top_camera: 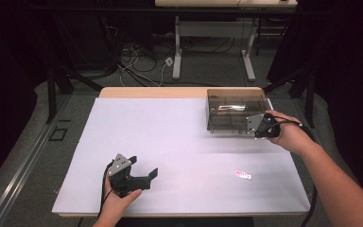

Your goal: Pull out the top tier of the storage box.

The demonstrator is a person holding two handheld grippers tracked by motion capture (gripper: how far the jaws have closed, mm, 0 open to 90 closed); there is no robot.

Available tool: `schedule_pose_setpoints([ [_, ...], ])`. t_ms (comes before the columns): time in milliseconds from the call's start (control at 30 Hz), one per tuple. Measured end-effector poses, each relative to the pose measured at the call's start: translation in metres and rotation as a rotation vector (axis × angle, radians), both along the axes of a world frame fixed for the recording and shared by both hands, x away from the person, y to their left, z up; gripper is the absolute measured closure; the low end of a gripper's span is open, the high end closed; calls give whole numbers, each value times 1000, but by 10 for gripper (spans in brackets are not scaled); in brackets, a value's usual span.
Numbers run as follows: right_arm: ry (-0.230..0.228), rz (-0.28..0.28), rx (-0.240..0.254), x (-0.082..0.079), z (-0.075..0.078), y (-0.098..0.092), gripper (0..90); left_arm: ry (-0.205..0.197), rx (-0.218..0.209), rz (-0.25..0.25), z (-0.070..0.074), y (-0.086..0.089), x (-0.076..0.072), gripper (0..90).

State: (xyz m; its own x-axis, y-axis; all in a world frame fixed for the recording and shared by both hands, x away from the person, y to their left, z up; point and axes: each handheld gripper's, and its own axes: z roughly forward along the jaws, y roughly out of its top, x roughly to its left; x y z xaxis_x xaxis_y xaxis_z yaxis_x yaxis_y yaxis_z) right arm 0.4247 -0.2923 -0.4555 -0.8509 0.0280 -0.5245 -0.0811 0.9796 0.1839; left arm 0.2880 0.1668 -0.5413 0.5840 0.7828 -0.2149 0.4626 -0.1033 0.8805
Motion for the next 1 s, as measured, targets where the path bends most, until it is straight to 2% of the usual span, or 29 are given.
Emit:
schedule_pose_setpoints([
  [167, 12, -16, -12, -2, 1, 0, 864, -1, 0, 1, 0, 0, 0, 13],
  [200, 18, -12, -28, -2, 2, 0, 864, 0, 0, 1, 0, 0, 0, 13],
  [333, 9, -7, -8, -2, 1, 0, 864, -3, 0, 1, 0, 0, 0, 13],
  [1000, 7, 0, -23, -2, 1, 1, 861, -3, 1, 1, 0, 0, 0, 13],
])
